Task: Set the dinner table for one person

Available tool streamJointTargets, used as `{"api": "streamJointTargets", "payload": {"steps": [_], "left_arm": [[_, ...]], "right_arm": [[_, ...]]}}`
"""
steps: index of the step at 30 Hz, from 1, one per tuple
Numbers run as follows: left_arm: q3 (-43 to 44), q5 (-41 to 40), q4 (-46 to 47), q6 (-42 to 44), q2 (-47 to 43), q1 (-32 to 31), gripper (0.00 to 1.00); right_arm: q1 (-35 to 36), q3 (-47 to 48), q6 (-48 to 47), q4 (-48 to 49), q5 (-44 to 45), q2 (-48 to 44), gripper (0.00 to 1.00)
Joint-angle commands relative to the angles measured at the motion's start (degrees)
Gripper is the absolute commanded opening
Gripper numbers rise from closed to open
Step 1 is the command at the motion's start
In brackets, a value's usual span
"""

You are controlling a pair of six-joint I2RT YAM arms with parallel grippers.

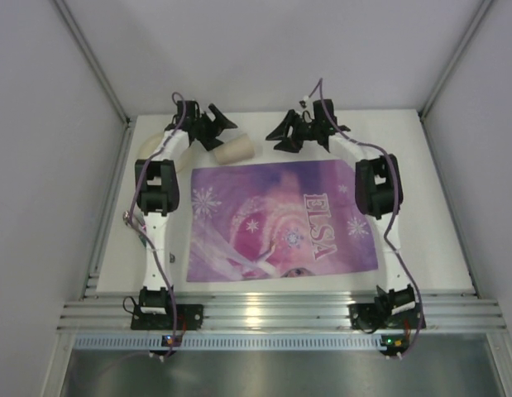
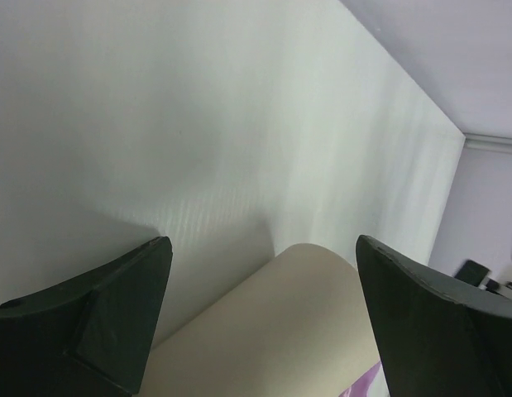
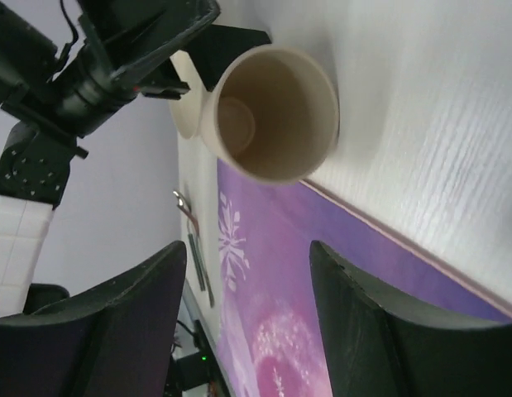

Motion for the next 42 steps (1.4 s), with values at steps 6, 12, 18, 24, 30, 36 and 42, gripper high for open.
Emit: {"api": "streamJointTargets", "payload": {"steps": [6, 12, 18, 24, 30, 36, 42], "left_arm": [[-7.0, 2.5, -3.9, 1.4, -8.8, -0.6, 0.98], [-7.4, 2.3, -4.2, 1.3, -9.4, -1.2, 0.98], [-7.6, 2.0, -5.3, 1.9, -9.8, -1.8, 0.98], [-7.5, 1.5, -5.9, 2.6, -10.9, -1.8, 0.98], [-7.7, 1.0, -6.6, 3.9, -12.3, -1.8, 0.98], [-9.3, -1.0, -8.7, 7.0, -13.1, -1.8, 0.98], [-8.0, -5.7, -11.6, 9.6, -13.8, -1.8, 0.98]], "right_arm": [[6.0, 5.9, 16.3, 24.0, -1.4, 7.9, 0.63], [8.4, 5.3, 19.3, 27.6, -2.1, 8.7, 0.63], [10.4, 4.1, 19.9, 28.6, -2.1, 8.9, 0.30], [10.1, 5.9, 15.9, 23.4, -0.9, 8.1, 0.00], [6.0, 14.5, -5.6, -7.7, 6.4, 1.0, 0.00], [-1.5, 13.4, -24.3, -40.0, 33.2, -16.1, 0.00], [-0.9, -3.4, -29.5, -47.1, 45.0, -27.4, 0.00]]}}
